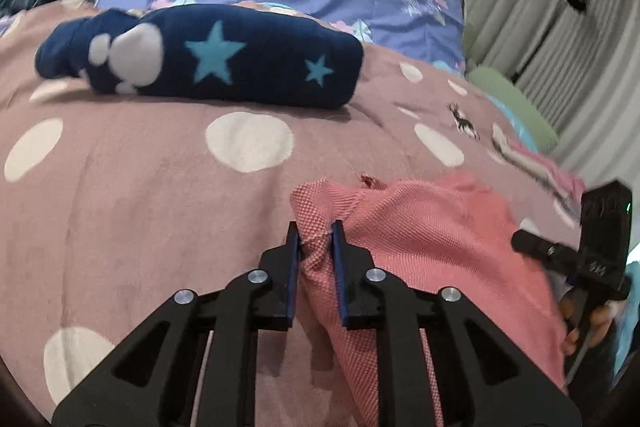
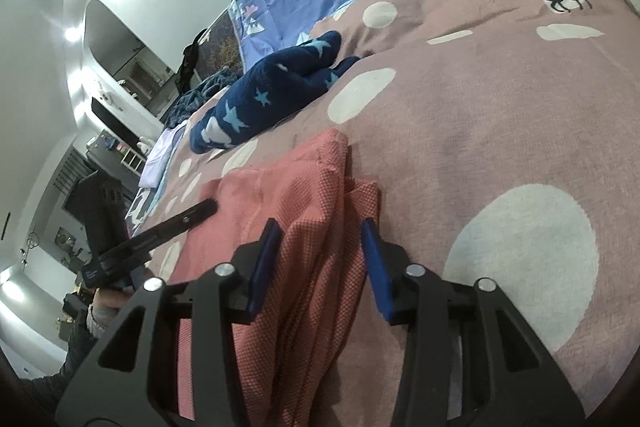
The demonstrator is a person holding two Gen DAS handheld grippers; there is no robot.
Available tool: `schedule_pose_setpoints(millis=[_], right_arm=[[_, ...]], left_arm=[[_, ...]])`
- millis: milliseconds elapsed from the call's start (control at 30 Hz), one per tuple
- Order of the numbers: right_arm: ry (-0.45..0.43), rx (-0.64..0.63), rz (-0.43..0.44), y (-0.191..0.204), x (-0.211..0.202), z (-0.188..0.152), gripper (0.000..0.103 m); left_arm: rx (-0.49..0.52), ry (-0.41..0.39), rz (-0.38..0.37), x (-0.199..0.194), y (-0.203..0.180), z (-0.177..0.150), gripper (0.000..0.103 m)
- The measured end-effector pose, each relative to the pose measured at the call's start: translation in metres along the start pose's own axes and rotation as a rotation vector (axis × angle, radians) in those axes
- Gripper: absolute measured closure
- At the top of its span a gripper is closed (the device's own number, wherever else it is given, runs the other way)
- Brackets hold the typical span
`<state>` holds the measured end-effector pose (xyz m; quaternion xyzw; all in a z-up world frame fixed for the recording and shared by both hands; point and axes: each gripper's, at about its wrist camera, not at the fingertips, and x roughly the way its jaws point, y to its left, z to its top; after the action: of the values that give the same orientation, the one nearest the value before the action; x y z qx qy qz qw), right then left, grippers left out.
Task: Fold small clothes
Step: 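Grasp the folded shirt edge with the left gripper while the right gripper pinches it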
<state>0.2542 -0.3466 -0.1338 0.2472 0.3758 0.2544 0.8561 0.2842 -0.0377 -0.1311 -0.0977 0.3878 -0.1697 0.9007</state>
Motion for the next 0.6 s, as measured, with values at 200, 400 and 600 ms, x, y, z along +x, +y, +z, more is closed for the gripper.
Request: schedule_pose_setpoints(millis=[200, 400, 600], right_arm=[[-0.083, 0.076, -0.004, -0.011, -0.024, 0.005, 0.091], [0.003, -0.027, 0.053, 0.017, -0.036, -0.020, 0.043], [0.044, -0.082, -0.131, 0.022, -0.025, -0.036, 0.086]], left_arm=[[0.073, -0.048, 0.022, -0.032, -0.026, -0.003, 0.073], [0.298, 0.016, -0.083, -0.060, -0.082, -0.065, 0.056], [0.476, 0.017, 0.057, -0.050, -0.106, -0.099, 0.046]])
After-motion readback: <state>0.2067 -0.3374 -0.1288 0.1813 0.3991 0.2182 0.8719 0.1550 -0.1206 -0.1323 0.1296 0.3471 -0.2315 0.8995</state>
